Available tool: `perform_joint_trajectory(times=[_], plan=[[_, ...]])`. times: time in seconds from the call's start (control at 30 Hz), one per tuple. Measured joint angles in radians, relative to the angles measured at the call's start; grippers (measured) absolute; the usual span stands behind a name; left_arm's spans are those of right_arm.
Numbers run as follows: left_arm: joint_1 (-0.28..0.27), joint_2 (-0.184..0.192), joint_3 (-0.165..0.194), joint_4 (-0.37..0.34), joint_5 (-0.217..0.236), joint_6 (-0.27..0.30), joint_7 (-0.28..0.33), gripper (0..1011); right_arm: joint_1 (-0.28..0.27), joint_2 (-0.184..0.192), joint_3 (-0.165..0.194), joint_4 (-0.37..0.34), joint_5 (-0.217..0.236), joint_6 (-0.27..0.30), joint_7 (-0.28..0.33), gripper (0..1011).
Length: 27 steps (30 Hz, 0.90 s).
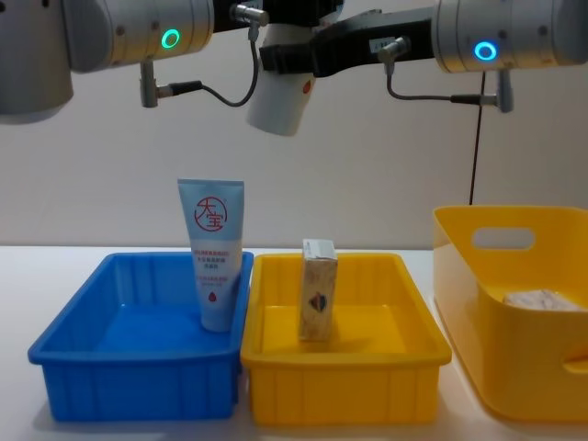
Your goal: Bimanual collaborative sorting of washing and personal care products
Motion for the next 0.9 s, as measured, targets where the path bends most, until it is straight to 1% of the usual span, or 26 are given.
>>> perform_joint_trajectory(times=[0.03, 0.13, 0.4, 0.9], plan=[[0.0, 0.0, 0.0, 0.0, 0.0, 0.0, 0.0, 236, 0.0, 0.0, 0.0, 0.0, 0.0, 0.0, 0.0, 506], [0.0, 0.0, 0.0, 0.0, 0.001, 0.001, 0.001, 236, 0.001, 0.0, 0.0, 0.0, 0.001, 0.0, 0.0, 472], [0.001, 0.0, 0.0, -0.001, 0.002, 0.002, 0.002, 237, 0.001, -0.001, -0.001, 0.001, 0.002, 0.001, 0.001, 430], [0.002, 0.0, 0.0, -0.002, 0.002, 0.003, 0.003, 237, 0.002, -0.002, -0.002, 0.001, 0.004, 0.001, 0.001, 426]])
